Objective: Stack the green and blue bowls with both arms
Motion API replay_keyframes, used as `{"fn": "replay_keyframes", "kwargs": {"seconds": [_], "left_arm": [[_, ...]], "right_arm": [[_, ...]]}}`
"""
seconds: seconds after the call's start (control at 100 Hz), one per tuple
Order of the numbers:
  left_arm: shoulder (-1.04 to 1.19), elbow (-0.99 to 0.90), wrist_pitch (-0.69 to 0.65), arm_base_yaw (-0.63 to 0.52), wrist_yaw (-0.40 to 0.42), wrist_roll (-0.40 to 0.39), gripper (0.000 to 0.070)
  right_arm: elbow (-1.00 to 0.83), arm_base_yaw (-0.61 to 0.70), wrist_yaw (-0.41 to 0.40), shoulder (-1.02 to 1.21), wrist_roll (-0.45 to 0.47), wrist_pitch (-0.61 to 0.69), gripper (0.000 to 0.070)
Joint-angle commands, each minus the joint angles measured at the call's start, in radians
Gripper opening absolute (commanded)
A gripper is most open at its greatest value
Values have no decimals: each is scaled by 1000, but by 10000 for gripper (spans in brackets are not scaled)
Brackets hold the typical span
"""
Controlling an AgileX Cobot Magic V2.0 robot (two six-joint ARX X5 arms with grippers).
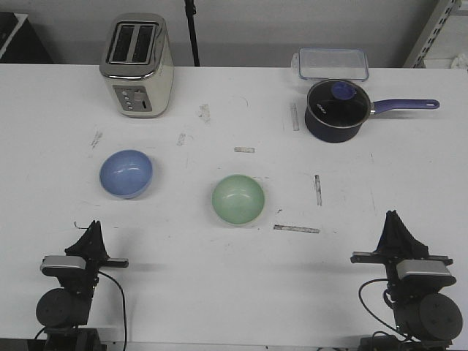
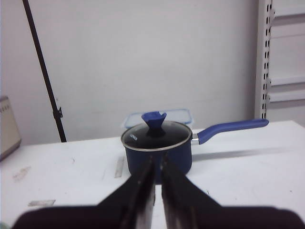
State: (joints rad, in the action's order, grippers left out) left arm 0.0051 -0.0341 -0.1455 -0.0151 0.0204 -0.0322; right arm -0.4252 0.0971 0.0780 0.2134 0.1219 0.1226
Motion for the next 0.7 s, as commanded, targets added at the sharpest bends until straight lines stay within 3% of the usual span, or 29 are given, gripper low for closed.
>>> {"fn": "replay_keyframes", "kwargs": {"seconds": [0.0, 0.69], "left_arm": [[-2, 23, -13, 2, 0, -2, 2], [-2, 23, -41, 2, 7, 8, 1]], "right_arm": [[-6, 2, -2, -7, 13, -10, 16], [-6, 2, 0, -10, 13, -15, 16]]}}
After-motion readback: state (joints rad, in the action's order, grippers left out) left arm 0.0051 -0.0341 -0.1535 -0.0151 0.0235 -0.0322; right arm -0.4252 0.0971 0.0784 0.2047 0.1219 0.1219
